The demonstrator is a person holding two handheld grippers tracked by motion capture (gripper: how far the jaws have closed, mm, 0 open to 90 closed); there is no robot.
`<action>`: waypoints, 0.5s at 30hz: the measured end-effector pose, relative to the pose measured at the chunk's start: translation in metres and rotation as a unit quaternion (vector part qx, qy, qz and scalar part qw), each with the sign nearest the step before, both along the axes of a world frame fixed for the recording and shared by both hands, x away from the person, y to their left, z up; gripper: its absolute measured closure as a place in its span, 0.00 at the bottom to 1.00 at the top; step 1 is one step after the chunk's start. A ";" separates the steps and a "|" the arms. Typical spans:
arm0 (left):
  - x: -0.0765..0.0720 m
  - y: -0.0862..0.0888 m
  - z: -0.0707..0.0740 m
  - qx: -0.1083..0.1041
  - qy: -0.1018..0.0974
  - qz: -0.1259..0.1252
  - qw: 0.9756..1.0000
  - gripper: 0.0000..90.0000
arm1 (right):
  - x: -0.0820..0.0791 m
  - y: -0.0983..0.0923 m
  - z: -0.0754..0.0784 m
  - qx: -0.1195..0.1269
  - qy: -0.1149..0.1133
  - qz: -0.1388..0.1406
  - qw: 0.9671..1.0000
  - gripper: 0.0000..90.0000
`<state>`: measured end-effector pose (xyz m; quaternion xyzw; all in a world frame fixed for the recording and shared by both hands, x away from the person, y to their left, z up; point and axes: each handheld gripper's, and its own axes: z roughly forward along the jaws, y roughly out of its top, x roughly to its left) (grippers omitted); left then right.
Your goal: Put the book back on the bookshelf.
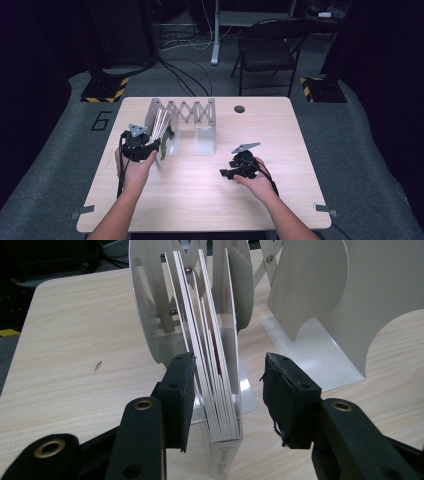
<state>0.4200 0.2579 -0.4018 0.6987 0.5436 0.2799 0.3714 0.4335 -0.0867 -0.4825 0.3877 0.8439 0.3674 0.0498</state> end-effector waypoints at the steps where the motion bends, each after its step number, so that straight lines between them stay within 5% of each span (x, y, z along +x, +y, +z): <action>1: 0.000 0.000 0.001 -0.001 0.002 -0.001 1.000 0.62 | 0.000 0.000 0.000 0.000 -0.001 -0.001 1.000 0.47; 15: -0.006 0.001 0.007 -0.002 0.015 -0.020 1.000 0.62 | 0.001 0.001 0.000 -0.005 0.002 -0.001 1.000 0.47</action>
